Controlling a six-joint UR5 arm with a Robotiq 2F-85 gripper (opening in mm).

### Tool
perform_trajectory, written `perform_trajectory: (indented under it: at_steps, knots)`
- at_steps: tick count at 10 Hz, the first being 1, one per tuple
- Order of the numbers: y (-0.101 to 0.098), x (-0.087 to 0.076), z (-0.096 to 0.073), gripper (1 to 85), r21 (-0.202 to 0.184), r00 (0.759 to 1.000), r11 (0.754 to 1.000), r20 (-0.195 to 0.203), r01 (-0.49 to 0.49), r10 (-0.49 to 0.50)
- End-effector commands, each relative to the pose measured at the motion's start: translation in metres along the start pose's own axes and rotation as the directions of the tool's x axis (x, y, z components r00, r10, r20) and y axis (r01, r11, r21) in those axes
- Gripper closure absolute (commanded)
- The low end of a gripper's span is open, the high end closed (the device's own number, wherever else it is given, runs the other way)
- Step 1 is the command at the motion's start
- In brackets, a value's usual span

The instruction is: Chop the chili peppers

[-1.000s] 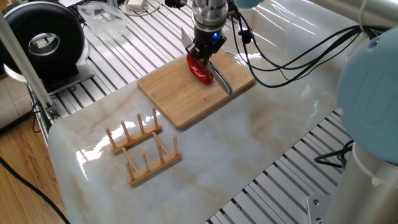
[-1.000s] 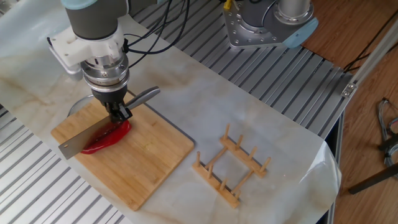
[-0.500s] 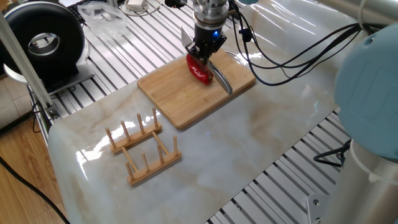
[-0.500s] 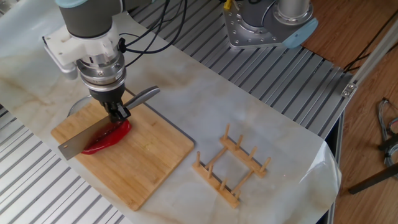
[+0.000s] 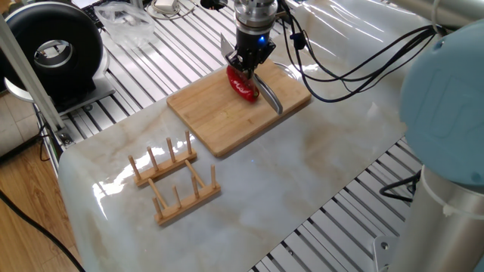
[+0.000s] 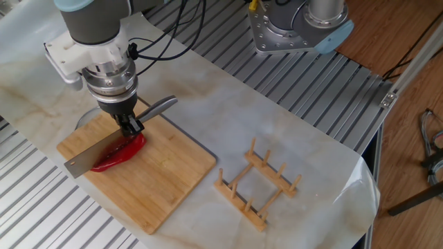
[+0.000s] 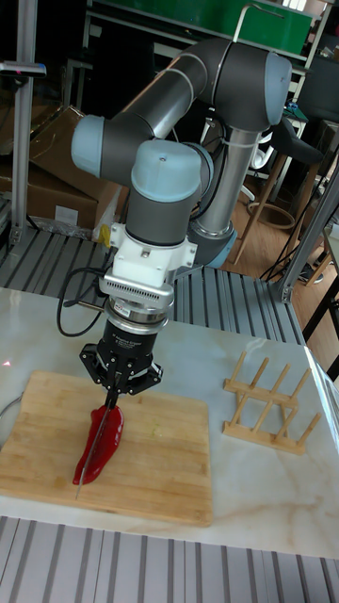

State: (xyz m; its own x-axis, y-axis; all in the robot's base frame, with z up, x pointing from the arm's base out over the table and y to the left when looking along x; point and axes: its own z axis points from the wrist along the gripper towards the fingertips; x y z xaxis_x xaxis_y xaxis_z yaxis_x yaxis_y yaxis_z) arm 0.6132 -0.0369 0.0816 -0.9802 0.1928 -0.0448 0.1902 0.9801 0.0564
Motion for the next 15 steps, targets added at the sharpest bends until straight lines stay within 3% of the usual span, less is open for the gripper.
perform_trajectory:
  at_steps: [1,6,10,15]
  knots:
    - [0.0011,0.0018,-0.0009,84.3,-0.015,1.000,1.000,-0.017,-0.005,0.004]
    - [-0.0017,0.0073,-0.0028,84.3,-0.018,0.998,1.000,-0.061,0.005,-0.007]
    - [-0.0075,-0.0002,-0.0019,84.3,-0.027,0.997,1.000,-0.075,0.011,-0.013]
    - [-0.0084,0.0026,-0.0003,84.3,-0.018,0.996,1.000,-0.092,0.010,-0.012]
